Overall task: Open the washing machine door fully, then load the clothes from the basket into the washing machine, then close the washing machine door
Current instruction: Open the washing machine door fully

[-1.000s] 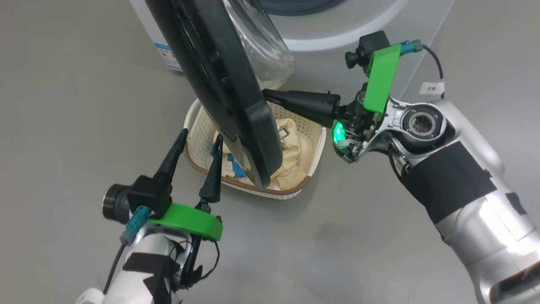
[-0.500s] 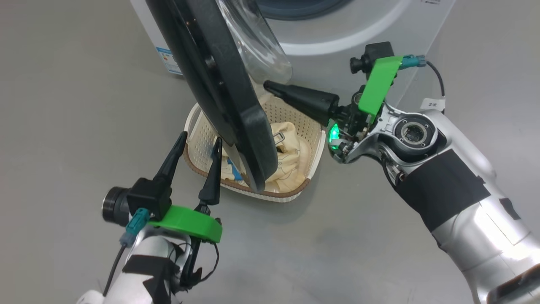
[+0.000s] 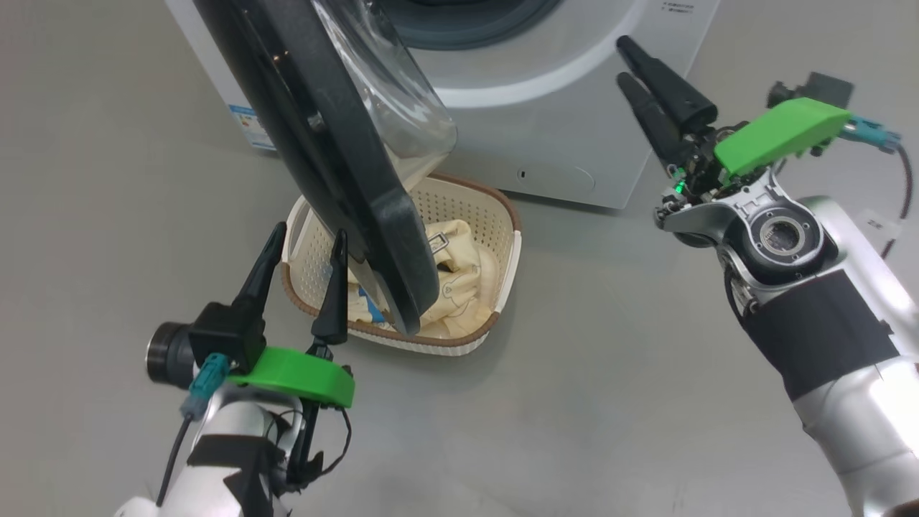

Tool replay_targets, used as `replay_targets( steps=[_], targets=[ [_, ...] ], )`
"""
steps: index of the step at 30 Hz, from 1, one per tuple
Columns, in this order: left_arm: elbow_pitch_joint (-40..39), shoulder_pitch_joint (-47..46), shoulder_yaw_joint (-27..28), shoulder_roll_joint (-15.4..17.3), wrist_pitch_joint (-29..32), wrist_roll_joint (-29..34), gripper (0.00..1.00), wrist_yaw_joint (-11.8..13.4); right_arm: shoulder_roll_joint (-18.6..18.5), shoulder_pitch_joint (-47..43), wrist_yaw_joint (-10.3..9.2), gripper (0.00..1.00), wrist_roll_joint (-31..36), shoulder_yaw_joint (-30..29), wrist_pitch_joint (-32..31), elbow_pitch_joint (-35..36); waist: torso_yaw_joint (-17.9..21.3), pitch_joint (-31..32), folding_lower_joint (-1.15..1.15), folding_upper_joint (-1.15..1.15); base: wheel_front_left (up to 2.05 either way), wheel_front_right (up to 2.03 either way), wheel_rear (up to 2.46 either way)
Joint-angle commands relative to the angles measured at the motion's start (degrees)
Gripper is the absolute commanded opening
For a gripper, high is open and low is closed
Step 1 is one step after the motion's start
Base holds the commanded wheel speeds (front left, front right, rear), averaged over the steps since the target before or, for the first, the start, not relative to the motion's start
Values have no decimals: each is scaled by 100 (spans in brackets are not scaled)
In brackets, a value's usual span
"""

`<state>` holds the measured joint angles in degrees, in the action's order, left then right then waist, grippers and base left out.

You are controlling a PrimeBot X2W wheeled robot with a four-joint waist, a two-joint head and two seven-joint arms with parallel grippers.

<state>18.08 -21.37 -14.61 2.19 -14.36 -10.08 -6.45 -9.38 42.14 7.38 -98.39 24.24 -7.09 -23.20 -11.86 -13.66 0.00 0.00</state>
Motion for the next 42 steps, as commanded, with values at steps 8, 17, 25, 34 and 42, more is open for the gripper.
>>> replay_targets(
  steps=[8, 17, 25, 34, 42],
  targets=[
    [-125, 136, 439, 194, -63, 61, 100, 38, -462, -532, 11, 100, 1091, -126, 1372, 236, 277, 237, 0, 0, 0, 0, 0],
    [-131, 308, 673, 289, -63, 63, 100, 72, -808, -1270, 11, 100, 3475, -687, 2193, 153, 622, 413, 0, 0, 0, 0, 0],
    [-103, 370, 737, 330, -63, 81, 100, 68, -37, -2298, 11, 100, 6453, -2196, 2207, 689, 826, 518, 0, 0, 0, 0, 0],
    [-54, 408, 767, 369, -63, 87, 100, 57, 472, -3101, 11, 100, 8100, -2898, 2060, 1453, 935, 622, 0, 0, 0, 0, 0],
    [35, 502, 759, 387, -63, 68, 100, 47, 629, -3770, 11, 100, 8893, -2935, 1959, 2117, 989, 729, 0, 0, 0, 0, 0]
  ],
)
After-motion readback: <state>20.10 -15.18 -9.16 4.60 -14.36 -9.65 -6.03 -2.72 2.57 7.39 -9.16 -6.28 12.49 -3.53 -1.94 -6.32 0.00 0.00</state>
